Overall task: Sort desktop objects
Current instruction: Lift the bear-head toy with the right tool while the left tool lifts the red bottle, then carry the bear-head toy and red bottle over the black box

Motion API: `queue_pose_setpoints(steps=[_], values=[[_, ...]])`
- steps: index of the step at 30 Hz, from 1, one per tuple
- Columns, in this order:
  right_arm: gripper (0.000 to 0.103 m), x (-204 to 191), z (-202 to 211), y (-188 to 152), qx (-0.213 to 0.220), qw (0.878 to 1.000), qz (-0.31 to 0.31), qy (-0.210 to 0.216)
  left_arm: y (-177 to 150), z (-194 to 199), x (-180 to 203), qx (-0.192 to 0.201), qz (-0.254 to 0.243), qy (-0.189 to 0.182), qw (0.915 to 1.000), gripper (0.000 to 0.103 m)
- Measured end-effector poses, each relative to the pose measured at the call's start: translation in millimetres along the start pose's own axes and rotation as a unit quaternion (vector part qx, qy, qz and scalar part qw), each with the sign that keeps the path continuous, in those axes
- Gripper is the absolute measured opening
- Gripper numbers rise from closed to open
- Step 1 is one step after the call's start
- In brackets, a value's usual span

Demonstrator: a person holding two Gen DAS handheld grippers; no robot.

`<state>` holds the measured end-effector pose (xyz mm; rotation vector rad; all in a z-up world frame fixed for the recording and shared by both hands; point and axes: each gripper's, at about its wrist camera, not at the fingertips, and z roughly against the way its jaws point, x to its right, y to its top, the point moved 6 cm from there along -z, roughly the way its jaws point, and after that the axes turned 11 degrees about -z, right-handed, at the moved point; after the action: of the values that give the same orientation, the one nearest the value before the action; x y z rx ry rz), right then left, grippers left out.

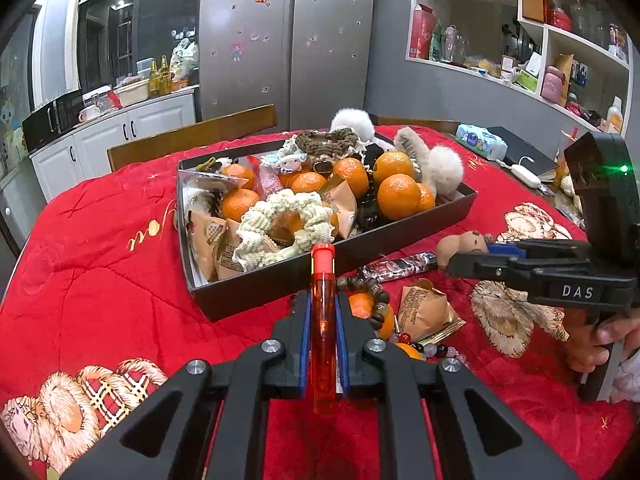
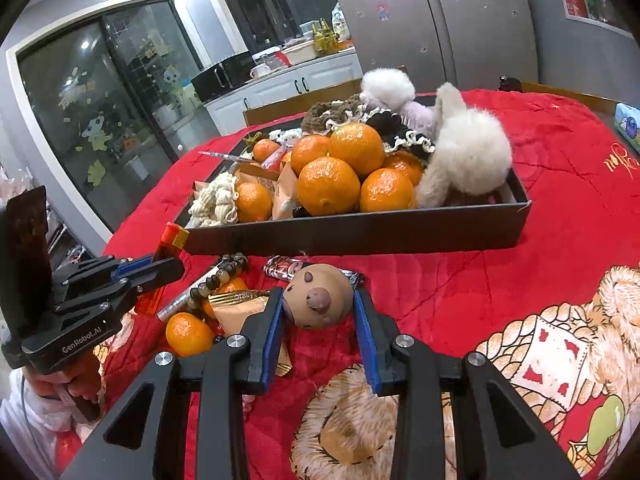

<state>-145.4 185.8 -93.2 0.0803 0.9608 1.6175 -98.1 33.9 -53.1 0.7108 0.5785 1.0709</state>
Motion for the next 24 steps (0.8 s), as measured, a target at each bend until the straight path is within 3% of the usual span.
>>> queue_pose_setpoints(steps=[24], values=[[0.033,-15,9,3,0.004,1.000,0.010,0.011,5,6,-3,0.005,-0.008,0.009,0.9999,0.012]])
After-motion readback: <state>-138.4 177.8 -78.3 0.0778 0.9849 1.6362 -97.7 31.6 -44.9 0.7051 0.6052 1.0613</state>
